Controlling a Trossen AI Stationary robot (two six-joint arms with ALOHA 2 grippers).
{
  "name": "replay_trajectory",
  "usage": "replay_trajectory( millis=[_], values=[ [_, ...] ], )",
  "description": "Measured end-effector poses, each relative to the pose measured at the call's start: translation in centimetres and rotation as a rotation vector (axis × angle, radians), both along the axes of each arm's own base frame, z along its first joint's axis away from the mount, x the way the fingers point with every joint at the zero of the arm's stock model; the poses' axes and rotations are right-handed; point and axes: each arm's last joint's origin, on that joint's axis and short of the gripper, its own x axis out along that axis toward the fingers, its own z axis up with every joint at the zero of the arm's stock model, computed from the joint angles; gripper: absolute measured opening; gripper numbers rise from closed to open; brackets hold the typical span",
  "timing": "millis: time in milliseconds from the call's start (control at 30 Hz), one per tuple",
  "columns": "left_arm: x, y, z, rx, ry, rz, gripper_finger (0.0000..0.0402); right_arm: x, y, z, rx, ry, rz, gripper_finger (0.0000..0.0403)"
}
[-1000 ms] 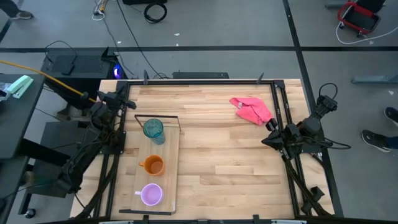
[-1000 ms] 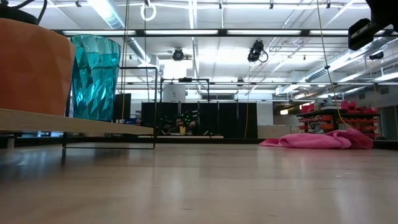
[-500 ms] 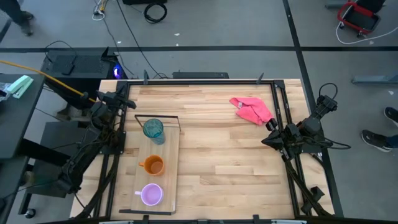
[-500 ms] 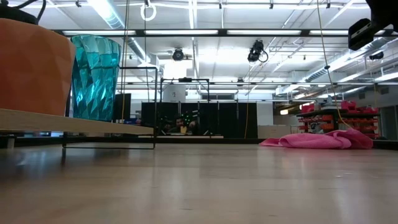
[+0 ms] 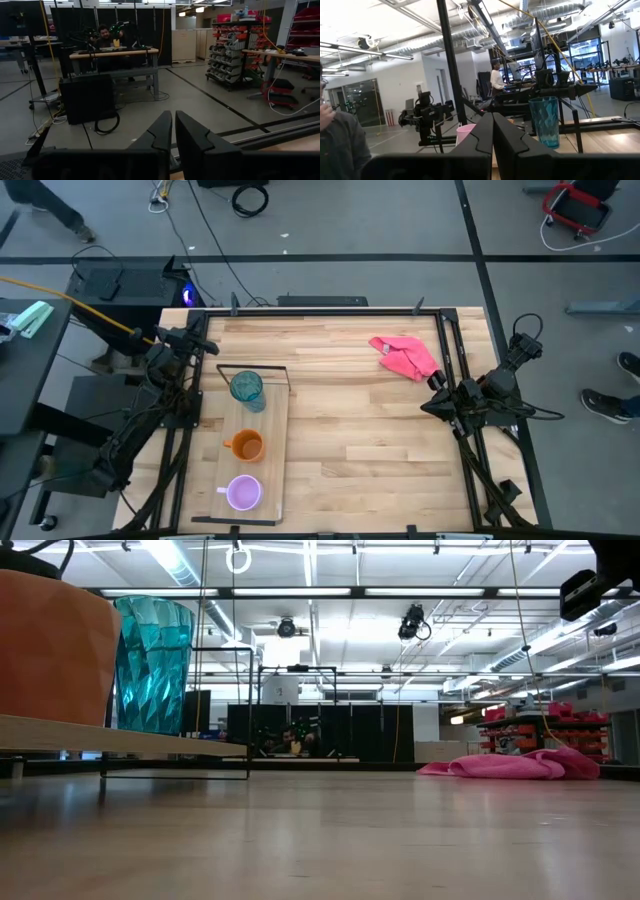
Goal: Stack small to large cups/mugs on shelf
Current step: Return to Home Position
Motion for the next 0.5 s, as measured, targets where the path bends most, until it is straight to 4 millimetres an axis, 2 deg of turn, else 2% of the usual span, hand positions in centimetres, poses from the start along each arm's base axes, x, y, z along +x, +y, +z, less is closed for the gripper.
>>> replay_trajectory(
  millis=[500],
  values=[
    [0.0,0.0,0.0,0.0,0.0,0.0,0.004,0.0,0.0,0.0,0.0,0.0,0.0,0.0014]
  ],
)
